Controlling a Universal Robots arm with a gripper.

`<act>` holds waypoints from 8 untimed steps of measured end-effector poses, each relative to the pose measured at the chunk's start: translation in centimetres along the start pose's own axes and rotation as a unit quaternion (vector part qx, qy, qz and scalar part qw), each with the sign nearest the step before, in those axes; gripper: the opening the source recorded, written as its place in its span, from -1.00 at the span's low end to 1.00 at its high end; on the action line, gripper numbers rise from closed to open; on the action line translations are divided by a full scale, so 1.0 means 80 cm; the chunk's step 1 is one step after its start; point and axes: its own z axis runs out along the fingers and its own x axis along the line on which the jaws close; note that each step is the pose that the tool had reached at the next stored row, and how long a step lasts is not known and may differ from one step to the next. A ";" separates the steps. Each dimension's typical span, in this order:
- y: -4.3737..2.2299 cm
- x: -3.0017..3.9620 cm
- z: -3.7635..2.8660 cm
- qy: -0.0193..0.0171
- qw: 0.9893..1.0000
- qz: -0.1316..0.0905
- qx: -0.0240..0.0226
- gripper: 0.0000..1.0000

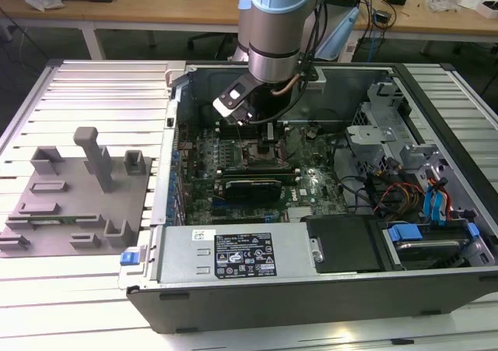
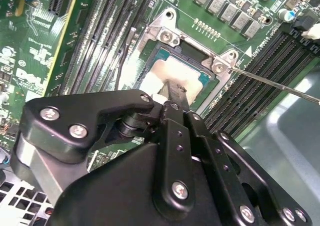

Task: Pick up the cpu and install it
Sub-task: 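Place the cpu into insertion slot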

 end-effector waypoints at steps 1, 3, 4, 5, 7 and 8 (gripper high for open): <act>-0.0001 0.0000 0.0002 0.001 1.000 0.000 0.000 -0.79; -0.0001 0.0000 0.0014 0.001 1.000 0.000 0.000 -0.79; -0.0001 -0.0001 0.0019 0.001 1.000 0.000 0.000 -0.79; -0.0001 -0.0001 0.0022 0.001 1.000 0.000 0.000 -0.79; -0.0001 -0.0001 0.0024 0.001 1.000 0.000 0.000 -0.79; -0.0001 -0.0001 0.0025 0.001 1.000 0.000 0.000 -0.79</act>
